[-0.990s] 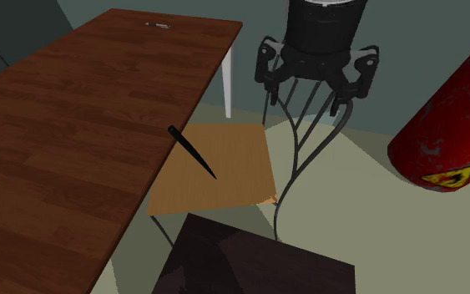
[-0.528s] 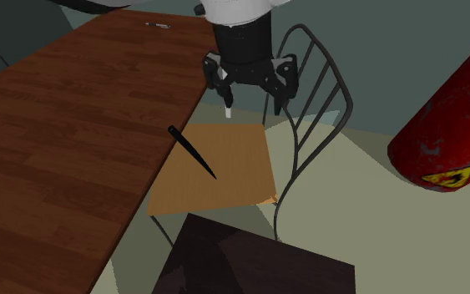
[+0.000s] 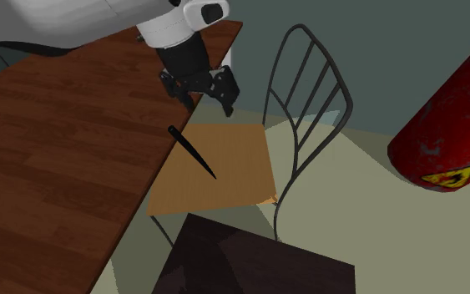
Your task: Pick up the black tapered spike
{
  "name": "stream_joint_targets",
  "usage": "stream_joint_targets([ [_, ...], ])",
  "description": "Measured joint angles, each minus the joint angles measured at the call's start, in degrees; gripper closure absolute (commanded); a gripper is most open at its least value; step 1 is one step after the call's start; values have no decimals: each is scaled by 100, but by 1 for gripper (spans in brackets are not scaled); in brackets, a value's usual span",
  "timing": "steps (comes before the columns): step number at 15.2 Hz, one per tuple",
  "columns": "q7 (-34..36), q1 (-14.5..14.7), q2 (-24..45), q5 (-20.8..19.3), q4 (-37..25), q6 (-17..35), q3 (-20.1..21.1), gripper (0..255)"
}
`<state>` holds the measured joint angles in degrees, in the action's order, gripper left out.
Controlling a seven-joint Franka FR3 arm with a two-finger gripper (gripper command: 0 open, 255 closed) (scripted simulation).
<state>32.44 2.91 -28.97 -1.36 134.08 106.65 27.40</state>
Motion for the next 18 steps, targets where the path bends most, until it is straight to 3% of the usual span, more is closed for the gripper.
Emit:
stream_joint_targets([
  [5,1008,-98,937,-359,-472,124,835,0],
  [10,2227,-190,2245,-1151,-1134,110,1628,0],
  [18,2788,-154,2810,-1584,-1023,474,1785,0],
])
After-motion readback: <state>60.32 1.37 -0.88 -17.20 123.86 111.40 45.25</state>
